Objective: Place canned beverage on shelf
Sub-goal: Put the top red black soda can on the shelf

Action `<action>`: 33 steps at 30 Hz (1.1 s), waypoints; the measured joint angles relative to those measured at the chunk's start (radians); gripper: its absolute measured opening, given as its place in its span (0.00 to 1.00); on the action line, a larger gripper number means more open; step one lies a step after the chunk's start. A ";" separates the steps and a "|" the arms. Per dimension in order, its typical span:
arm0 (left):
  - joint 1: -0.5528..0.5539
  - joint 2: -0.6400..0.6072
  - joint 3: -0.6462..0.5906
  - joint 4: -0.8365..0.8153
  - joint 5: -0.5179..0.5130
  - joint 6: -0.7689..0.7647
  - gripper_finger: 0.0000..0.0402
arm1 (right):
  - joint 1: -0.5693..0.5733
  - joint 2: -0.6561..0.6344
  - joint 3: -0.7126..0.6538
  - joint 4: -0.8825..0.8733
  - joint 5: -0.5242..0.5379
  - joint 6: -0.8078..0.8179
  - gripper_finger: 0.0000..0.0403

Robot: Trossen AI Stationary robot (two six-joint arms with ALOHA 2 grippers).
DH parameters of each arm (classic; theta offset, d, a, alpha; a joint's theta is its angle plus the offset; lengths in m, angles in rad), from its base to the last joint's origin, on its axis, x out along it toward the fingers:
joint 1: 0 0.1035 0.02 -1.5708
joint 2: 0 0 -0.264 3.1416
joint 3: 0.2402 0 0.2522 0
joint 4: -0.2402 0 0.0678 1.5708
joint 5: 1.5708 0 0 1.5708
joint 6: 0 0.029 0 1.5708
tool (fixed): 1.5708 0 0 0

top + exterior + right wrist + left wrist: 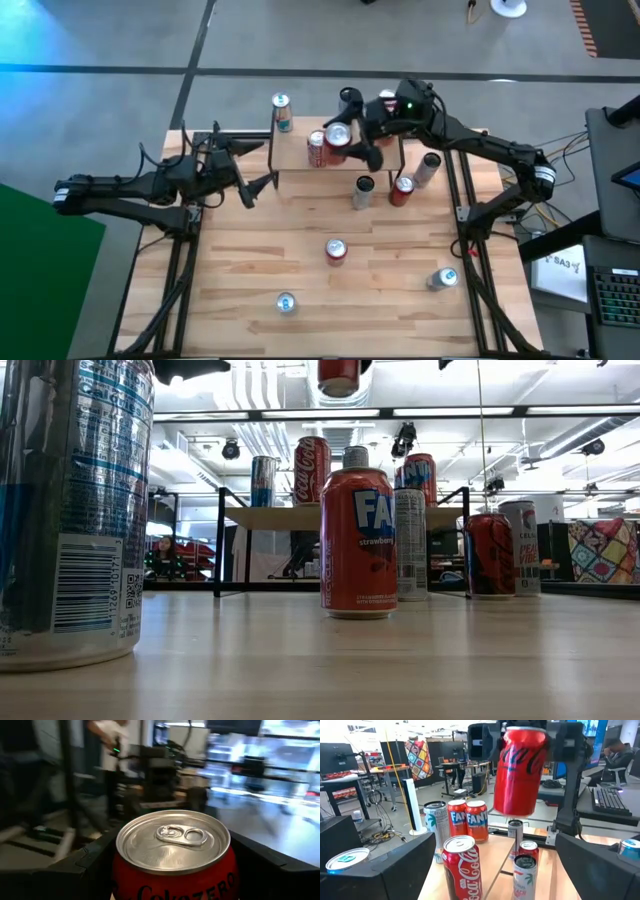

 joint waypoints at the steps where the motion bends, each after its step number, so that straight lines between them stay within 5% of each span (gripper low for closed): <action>1: 0.000 0.001 0.000 -0.002 0.000 0.000 0.98 | -0.013 0.000 0.000 0.002 -0.041 0.019 0.71; 19: 0.000 -0.001 0.000 -0.011 0.000 0.029 0.98 | -0.088 0.006 -0.002 -0.021 -0.676 0.113 0.73; 24: 0.000 -0.001 0.000 -0.014 0.000 0.031 0.98 | -0.089 0.008 -0.002 -0.022 -0.677 0.123 0.73; 33: 0.000 0.003 -0.002 -0.057 0.002 0.031 0.98 | -0.075 0.010 -0.003 -0.183 -0.452 0.039 0.73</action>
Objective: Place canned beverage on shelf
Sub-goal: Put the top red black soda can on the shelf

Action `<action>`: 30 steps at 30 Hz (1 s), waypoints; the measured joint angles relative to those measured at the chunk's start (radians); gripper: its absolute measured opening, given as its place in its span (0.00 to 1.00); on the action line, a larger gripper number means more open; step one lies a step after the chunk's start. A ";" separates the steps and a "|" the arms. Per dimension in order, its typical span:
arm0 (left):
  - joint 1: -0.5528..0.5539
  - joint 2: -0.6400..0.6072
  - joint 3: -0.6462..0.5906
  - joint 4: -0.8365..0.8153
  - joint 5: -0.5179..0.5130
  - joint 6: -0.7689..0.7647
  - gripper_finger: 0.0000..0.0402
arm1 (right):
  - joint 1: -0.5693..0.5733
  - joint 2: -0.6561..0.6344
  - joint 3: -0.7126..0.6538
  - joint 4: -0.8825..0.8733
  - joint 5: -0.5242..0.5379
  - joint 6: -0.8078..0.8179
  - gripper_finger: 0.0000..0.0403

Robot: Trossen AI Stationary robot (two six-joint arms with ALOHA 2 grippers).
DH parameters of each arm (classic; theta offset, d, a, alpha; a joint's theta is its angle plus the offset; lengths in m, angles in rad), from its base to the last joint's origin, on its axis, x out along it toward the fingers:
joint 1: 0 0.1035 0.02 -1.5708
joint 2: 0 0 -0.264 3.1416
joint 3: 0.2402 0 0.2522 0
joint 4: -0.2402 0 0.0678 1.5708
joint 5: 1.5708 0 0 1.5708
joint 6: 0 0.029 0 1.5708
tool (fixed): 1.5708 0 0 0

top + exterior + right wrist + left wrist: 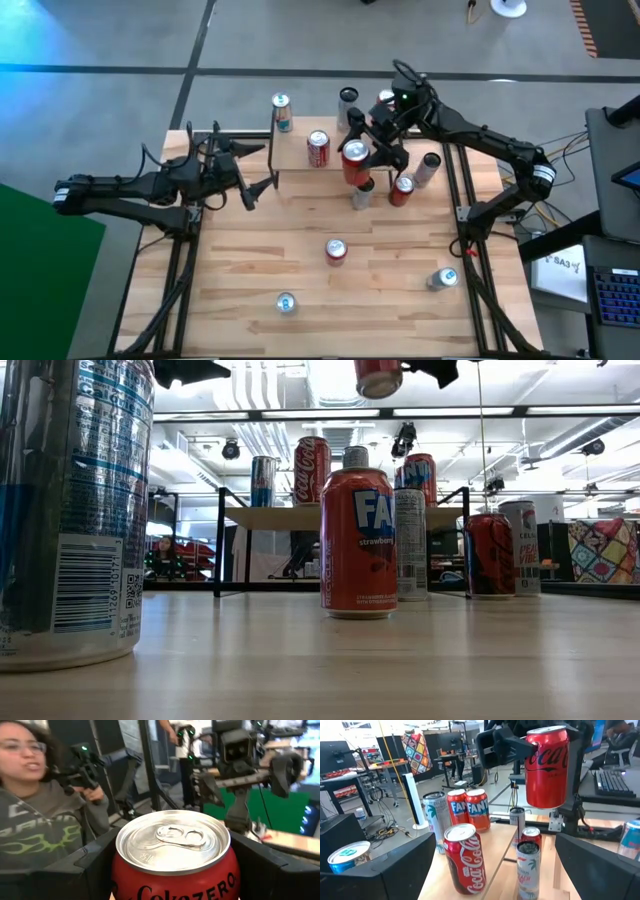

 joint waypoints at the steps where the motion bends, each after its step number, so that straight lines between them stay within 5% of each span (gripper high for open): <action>1: 0.000 0.000 0.000 -0.011 0.000 0.001 0.98 | 0.004 0.000 0.000 -0.026 0.012 -0.018 0.73; 16: 0.000 -0.066 -0.082 -0.017 0.001 0.050 0.98 | 0.075 0.002 -0.064 -0.104 0.246 -0.091 0.73; 30: 0.000 -0.194 -0.215 0.082 0.001 0.077 0.98 | 0.159 0.002 -0.200 0.077 0.281 0.002 0.73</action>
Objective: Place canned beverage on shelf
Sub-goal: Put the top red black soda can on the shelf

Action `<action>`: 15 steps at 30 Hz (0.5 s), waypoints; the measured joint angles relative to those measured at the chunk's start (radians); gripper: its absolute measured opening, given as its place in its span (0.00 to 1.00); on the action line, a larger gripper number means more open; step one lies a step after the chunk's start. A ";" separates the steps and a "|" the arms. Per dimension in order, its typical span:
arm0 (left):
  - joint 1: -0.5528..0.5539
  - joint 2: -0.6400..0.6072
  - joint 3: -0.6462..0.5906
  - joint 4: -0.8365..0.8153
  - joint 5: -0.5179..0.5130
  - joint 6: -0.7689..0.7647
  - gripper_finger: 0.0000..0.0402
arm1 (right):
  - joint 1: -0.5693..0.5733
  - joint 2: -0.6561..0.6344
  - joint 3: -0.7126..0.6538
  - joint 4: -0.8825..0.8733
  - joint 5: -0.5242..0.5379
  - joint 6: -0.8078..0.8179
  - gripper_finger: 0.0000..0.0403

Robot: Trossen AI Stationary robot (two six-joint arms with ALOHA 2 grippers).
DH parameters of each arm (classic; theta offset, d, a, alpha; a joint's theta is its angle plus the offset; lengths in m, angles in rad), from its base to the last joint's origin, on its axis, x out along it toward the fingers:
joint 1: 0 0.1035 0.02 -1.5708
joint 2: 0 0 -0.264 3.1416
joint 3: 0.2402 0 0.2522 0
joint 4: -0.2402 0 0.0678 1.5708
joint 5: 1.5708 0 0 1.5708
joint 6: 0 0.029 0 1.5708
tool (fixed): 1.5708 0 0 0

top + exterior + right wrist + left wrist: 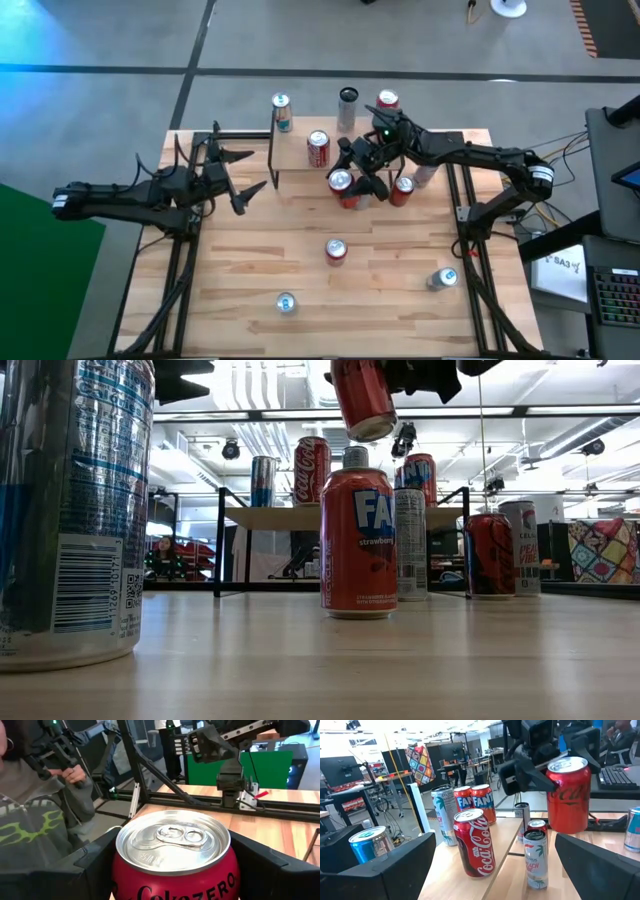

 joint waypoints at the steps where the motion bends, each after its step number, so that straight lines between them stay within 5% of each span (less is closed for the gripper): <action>1: 0.000 0.000 0.000 0.003 0.000 -0.001 0.98 | 0.005 0.000 -0.007 0.009 0.009 0.001 0.73; 15: 0.000 0.014 0.000 0.035 0.001 -0.007 0.98 | 0.029 0.000 -0.083 0.091 0.037 -0.002 0.73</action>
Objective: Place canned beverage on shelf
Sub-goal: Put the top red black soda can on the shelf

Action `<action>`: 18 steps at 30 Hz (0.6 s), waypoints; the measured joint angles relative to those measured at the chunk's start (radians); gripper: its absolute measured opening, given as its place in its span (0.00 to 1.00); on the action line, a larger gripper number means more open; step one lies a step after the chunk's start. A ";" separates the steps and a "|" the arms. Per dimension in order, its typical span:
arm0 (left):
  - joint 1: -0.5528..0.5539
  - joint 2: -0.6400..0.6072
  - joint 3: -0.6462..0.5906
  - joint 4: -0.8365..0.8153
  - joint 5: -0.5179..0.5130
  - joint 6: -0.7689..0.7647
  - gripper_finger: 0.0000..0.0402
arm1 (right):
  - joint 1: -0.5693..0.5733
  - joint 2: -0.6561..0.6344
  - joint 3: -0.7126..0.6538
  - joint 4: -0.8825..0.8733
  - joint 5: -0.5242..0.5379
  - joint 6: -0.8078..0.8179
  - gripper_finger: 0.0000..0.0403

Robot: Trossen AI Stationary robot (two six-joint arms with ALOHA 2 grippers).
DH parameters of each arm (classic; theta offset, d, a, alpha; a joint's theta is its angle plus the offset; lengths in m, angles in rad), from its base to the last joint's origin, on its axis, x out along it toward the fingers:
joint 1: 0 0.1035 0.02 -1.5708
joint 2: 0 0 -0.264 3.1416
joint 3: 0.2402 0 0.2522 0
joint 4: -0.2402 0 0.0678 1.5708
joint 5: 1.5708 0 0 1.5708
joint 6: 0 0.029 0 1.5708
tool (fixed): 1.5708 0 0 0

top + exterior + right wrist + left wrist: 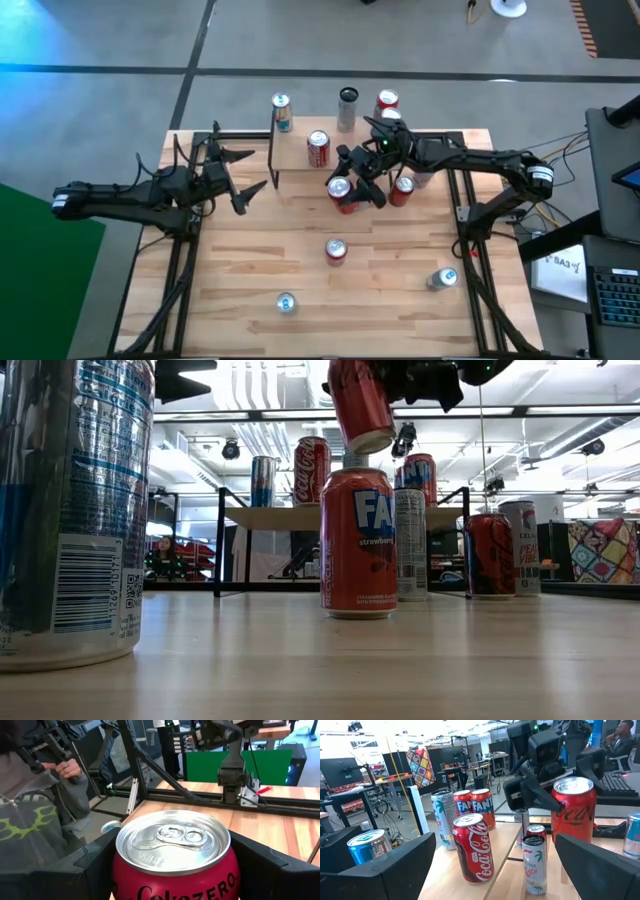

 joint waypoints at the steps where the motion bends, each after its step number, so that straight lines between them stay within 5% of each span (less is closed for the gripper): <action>1: 0.000 0.001 0.000 0.002 0.000 -0.001 0.98 | 0.000 0.000 -0.005 0.001 0.000 -0.002 0.73; 18: 0.001 0.093 0.000 0.115 0.070 -0.020 0.98 | 0.002 -0.074 -0.099 0.109 0.024 0.003 0.73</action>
